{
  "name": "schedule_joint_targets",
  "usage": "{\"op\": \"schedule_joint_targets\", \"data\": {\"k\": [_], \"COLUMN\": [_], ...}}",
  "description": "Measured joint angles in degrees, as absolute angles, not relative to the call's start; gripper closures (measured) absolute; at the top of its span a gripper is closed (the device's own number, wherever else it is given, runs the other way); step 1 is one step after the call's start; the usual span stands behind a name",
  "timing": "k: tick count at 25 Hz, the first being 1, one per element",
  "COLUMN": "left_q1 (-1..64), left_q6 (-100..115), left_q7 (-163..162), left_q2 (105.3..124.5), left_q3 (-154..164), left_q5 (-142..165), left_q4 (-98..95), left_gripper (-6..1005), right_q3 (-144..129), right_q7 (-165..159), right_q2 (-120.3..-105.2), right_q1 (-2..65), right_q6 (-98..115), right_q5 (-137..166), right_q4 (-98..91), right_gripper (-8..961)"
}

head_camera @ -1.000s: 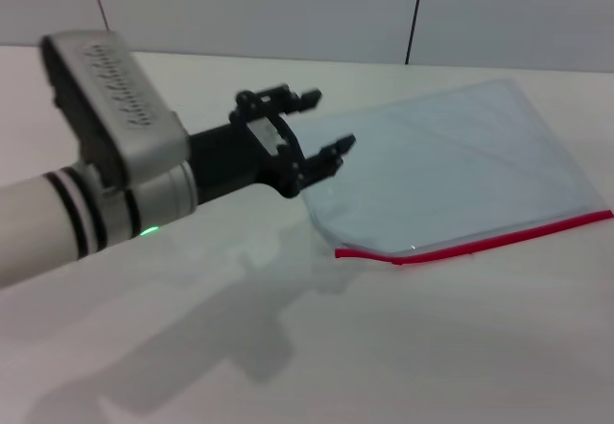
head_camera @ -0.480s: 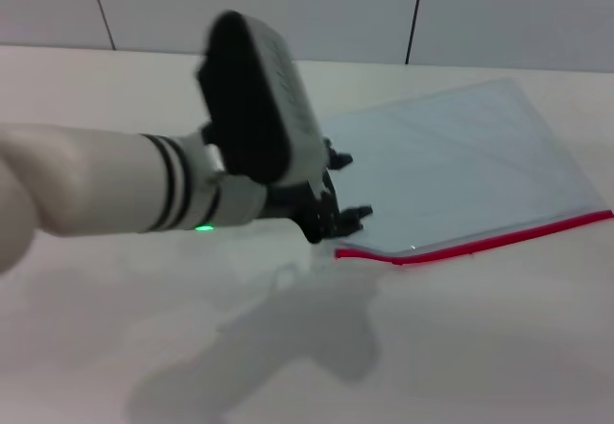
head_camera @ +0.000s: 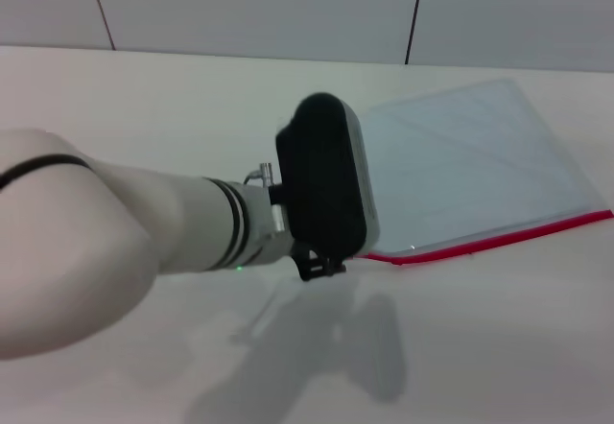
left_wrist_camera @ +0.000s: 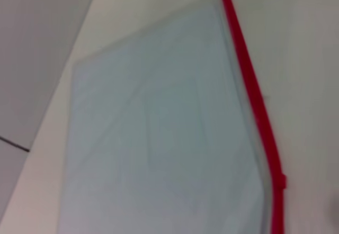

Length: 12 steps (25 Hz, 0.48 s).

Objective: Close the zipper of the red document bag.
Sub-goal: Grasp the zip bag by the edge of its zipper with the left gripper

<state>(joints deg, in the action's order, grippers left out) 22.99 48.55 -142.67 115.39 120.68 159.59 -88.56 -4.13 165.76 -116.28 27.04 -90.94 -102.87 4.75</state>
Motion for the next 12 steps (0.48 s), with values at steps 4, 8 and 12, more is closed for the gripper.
{"op": "schedule_joint_targets", "data": {"k": [4,8,12], "left_q1": [23.1,22.9,22.9], "left_q6": [48.3,48.3,47.4], "left_q7": [-142.7,-142.6,-142.8], "left_q2": [115.66,115.93,115.99], "left_q3": [123.3,125.0,125.3], "left_q5": [161.4,162.5,162.8], "left_q4": [-88.0,-88.9,-87.8], "left_gripper": [469,475,480], "right_q3": [-4.1,-4.1,-4.1], "right_q7": [165.8,165.8,165.8], "right_q2": [-116.28,-116.28,-116.28], "right_q1": [27.0,26.9,26.9], "right_q6": [-91.0,-91.0,-91.0], "right_q5": [-102.9,-102.8,-102.8], "right_q4": [4.8,4.8,4.7], "right_gripper": [71,71,72]}}
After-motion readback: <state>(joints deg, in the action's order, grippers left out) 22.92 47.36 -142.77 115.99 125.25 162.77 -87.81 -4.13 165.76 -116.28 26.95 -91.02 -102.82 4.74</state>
